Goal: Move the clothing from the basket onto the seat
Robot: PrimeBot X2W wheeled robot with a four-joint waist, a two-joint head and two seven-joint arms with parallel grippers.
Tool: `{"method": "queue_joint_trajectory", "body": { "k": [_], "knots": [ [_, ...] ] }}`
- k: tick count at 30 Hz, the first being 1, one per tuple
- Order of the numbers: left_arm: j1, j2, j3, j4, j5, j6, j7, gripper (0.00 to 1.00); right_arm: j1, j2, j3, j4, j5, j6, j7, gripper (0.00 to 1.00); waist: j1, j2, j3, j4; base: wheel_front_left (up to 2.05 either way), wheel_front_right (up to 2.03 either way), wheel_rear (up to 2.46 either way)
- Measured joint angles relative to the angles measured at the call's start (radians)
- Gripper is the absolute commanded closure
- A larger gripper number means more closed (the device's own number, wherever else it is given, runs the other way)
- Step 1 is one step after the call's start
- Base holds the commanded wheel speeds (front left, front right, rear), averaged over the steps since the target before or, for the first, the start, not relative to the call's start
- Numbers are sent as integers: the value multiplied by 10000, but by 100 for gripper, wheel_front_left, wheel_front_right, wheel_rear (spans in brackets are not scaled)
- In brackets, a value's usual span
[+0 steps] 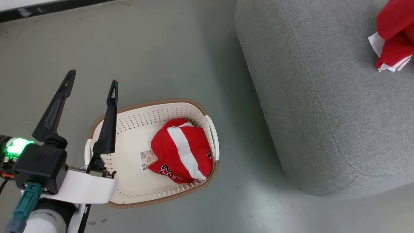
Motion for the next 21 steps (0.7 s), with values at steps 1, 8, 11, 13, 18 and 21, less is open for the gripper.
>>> {"method": "queue_joint_trajectory", "body": {
  "k": [1, 8, 11, 13, 18, 21],
  "knots": [
    [-25, 6, -2, -13, 8, 0, 2, 0, 77, 33, 0, 104, 0, 0, -15, 100, 0, 0, 54, -4, 0, 0, 0],
    [-205, 27, 8, -111, 29, 0, 79, 0, 417, 192, 117, 663, -100, 0, -173, 100, 0, 0, 332, -46, 0, 0, 0],
    [-241, 36, 33, -130, 61, 0, 84, 0, 619, 410, 303, 915, -94, 0, -169, 100, 1, 0, 444, -72, 0, 0, 0],
    [-298, 50, 75, -132, 71, 0, 94, 0, 762, 518, 426, 1030, -94, 0, -167, 100, 0, 0, 511, -93, 0, 0, 0],
    [-372, 84, 148, -134, 73, 2, 165, 0, 997, 629, 627, 1442, -102, 0, -155, 100, 0, 0, 644, -160, 0, 0, 0],
    [-383, 92, 190, -134, 84, 2, 165, 0, 999, 746, 738, 1611, -102, 0, -151, 100, 0, 0, 696, -210, 0, 0, 0]
  ]
}}
